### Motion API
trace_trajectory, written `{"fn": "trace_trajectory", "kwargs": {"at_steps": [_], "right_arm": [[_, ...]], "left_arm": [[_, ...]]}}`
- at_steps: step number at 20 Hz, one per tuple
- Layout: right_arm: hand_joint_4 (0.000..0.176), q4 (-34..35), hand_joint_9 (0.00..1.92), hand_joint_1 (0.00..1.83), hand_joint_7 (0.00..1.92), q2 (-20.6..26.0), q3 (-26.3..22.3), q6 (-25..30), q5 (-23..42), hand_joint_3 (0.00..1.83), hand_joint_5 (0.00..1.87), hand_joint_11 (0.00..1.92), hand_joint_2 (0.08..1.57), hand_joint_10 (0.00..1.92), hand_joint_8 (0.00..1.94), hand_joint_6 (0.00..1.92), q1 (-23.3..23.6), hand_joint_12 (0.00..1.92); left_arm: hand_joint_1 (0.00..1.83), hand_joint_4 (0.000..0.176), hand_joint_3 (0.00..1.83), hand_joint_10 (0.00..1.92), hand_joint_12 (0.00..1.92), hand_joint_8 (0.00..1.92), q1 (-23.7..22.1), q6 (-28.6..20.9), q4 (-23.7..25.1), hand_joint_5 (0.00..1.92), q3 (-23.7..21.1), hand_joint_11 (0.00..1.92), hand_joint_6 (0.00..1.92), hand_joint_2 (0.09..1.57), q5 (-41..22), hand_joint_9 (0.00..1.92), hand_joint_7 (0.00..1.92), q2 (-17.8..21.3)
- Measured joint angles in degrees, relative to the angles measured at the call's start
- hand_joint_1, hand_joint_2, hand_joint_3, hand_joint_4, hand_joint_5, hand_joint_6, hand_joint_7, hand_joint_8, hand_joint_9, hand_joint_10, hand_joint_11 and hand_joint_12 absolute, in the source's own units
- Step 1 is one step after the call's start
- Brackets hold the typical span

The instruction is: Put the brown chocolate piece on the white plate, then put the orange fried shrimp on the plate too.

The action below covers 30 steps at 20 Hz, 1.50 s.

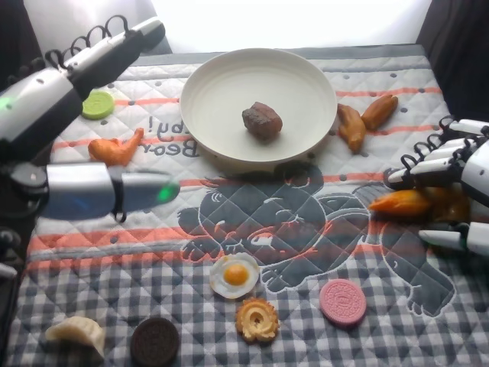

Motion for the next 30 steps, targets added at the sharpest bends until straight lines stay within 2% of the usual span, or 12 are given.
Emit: {"fn": "trace_trajectory", "kwargs": {"at_steps": [1,2,3,5,10,13,18,20,27,28,29,30], "right_arm": [[0.112,0.2,1.01,0.99,1.04,-0.5,0.4,0.1,0.2,0.0,0.94,0.51,1.13,0.14,0.04,0.81,0.4,1.3],[0.093,0.4,1.06,1.01,1.1,-1.1,0.9,0.1,0.5,0.0,0.91,0.56,1.14,0.18,0.05,1.04,0.9,1.35],[0.0,0.6,1.16,1.2,1.09,-1.8,1.4,0.0,0.8,0.0,0.95,0.69,1.12,0.29,0.78,0.89,1.7,1.44],[0.0,0.5,1.16,1.27,1.13,-2.3,1.8,-0.1,0.6,0.0,1.01,0.93,1.08,0.83,0.95,0.75,2.0,1.47],[0.0,-0.4,1.1,1.28,1.09,-1.6,1.0,0.2,-0.2,0.0,1.0,1.08,1.09,1.43,1.06,0.73,3.6,1.78],[0.0,-2.7,1.05,1.19,1.03,-1.2,1.1,-0.3,-2.3,0.0,1.01,1.05,1.1,1.7,1.33,0.87,6.5,1.92],[0.0,-3.6,1.06,1.25,1.16,-4.6,5.9,-0.3,-2.2,0.0,0.97,0.9,1.08,0.94,0.79,0.91,14.9,1.43],[0.0,-3.7,0.93,1.24,1.03,-8.2,9.9,-0.3,-5.7,0.0,1.04,0.74,1.1,1.05,1.06,0.76,20.5,1.57],[0.0,-5.8,1.29,1.28,1.21,-19.3,21.4,-3.8,-18.7,0.0,0.95,1.1,1.07,0.6,0.77,0.89,33.2,1.17],[0.0,-6.9,1.19,1.27,1.12,-20.3,22.5,-3.8,-20.4,0.0,0.93,0.98,1.1,0.67,0.93,0.88,34.0,1.31],[0.0,-7.5,1.14,1.15,1.11,-21.1,23.1,-4.6,-22.3,0.0,0.92,0.96,1.14,0.92,0.72,1.03,34.6,1.51],[0.0,-8.1,0.84,0.92,0.87,-21.4,23.1,-5.0,-23.5,0.0,0.66,0.64,1.08,0.73,0.4,0.35,35.0,1.39]], "left_arm": [[0.86,0.176,0.0,0.0,0.26,0.0,0.7,0.0,0.0,0.02,-0.3,0.0,0.0,0.87,-0.2,0.05,0.04,0.0],[0.87,0.176,0.0,0.0,0.28,0.0,1.6,-0.1,-0.9,0.02,-0.7,0.0,0.0,0.88,-0.6,0.04,0.04,0.2],[0.85,0.175,0.01,0.0,0.28,0.0,2.3,-0.1,-1.5,0.03,-0.7,0.0,0.0,0.89,-0.8,0.04,0.03,0.7],[0.83,0.174,0.0,0.0,0.36,0.0,3.0,-0.1,-4.7,0.02,-0.7,0.0,0.0,0.92,-2.9,0.04,0.04,1.5],[0.84,0.176,0.0,0.0,0.36,0.0,3.2,-0.2,-3.7,0.02,-1.0,0.0,0.0,0.89,-3.6,0.06,0.06,1.5],[0.83,0.176,0.0,0.01,0.66,0.0,4.0,-0.1,-4.4,0.05,-1.0,0.0,0.0,0.88,-3.6,0.11,0.08,1.5],[0.82,0.173,0.0,0.0,0.65,0.0,4.1,-0.2,-4.8,0.05,-1.1,0.0,0.0,0.9,-4.0,0.11,0.07,1.5],[0.82,0.175,0.0,0.0,0.7,0.0,4.2,-0.2,-4.7,0.05,-1.1,0.0,0.0,0.9,-4.1,0.1,0.07,1.5],[0.8,0.16,0.0,0.0,0.75,0.0,3.8,-0.3,-3.8,0.05,-0.4,0.0,0.0,0.91,-3.0,0.11,0.07,1.2],[0.8,0.161,0.0,0.0,0.72,0.0,3.5,-0.8,-3.8,0.04,0.0,0.0,0.0,0.91,-2.9,0.1,0.07,0.7],[0.79,0.165,0.0,0.0,0.72,0.0,3.0,-2.4,-3.4,0.04,0.9,0.0,0.0,0.91,-2.4,0.1,0.06,0.3],[0.81,0.158,0.0,0.0,0.65,0.0,2.9,-4.5,-2.7,0.03,1.8,0.0,0.0,0.91,-2.2,0.08,0.05,-0.3]]}}
